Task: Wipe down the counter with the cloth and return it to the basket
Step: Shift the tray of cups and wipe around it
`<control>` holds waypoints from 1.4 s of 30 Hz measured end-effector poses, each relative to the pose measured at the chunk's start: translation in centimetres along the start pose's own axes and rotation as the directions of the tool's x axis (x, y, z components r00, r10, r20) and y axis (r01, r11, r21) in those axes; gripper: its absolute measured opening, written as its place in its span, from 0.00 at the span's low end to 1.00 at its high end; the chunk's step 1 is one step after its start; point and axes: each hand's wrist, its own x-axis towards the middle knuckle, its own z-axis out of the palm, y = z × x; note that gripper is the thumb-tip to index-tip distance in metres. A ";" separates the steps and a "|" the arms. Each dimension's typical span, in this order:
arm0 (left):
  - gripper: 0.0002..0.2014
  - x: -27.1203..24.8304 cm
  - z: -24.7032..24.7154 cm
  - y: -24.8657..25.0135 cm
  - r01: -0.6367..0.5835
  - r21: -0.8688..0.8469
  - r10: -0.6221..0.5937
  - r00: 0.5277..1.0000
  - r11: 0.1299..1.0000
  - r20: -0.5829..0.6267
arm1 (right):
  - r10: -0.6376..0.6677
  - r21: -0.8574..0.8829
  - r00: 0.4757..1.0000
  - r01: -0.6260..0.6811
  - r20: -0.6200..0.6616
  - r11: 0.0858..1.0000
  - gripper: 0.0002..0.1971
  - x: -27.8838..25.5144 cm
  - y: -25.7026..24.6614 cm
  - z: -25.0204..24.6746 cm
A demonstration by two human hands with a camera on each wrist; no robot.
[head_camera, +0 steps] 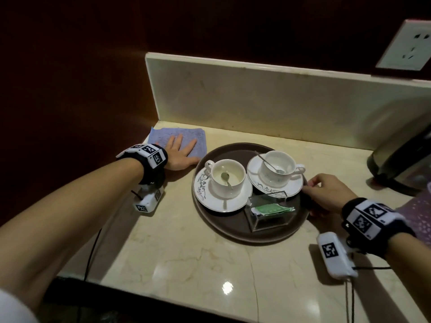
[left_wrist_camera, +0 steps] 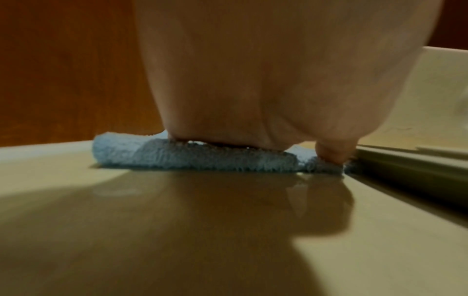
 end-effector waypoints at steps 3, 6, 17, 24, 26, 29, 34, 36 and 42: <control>0.41 0.9 -0.2 -0.1 -0.011 -0.016 0.011 1.000 1.000 0.003 | 0.001 -0.011 1.000 -0.001 -0.027 1.000 0.07 0.4 0.3 0.2; 0.41 1.6 -0.4 -0.2 -0.025 -0.018 0.025 1.000 1.000 -0.004 | 0.007 -0.012 0.999 -0.008 -0.033 1.000 0.07 0.7 0.4 0.4; 0.43 3.1 -1.4 -0.6 -0.034 -0.008 0.034 0.999 0.999 -0.021 | 0.013 0.035 0.999 -0.012 -0.052 0.999 0.06 0.9 0.6 0.9; 0.39 2.2 -1.4 0.0 -0.025 0.001 0.025 1.000 1.000 -0.016 | 0.003 -0.040 0.998 -0.006 -0.063 0.999 0.07 0.8 0.4 1.0; 0.38 1.7 -1.1 -0.2 -0.030 0.014 0.031 0.999 0.999 -0.010 | -0.004 -0.064 0.997 0.000 -0.072 0.998 0.07 0.8 0.3 1.1; 0.37 0.6 -0.3 -0.5 -0.047 0.067 0.048 0.999 0.997 -0.004 | 0.000 -0.072 0.997 -0.006 -0.081 0.997 0.09 0.4 0.1 1.2; 0.38 -0.8 1.3 -1.0 -0.059 0.102 0.060 0.998 0.993 -0.008 | -0.012 -0.096 0.996 0.003 -0.094 0.995 0.09 -0.2 0.1 0.9; 0.35 -1.5 1.7 -1.2 -0.057 0.081 0.059 0.998 0.995 -0.023 | -0.019 -0.120 0.993 0.005 -0.116 0.993 0.13 -0.5 0.0 0.8; 0.39 -4.6 3.3 -1.6 -0.062 0.062 0.064 0.998 0.996 -0.028 | -0.089 -0.222 0.973 0.041 -0.214 0.974 0.20 -2.0 -1.5 0.4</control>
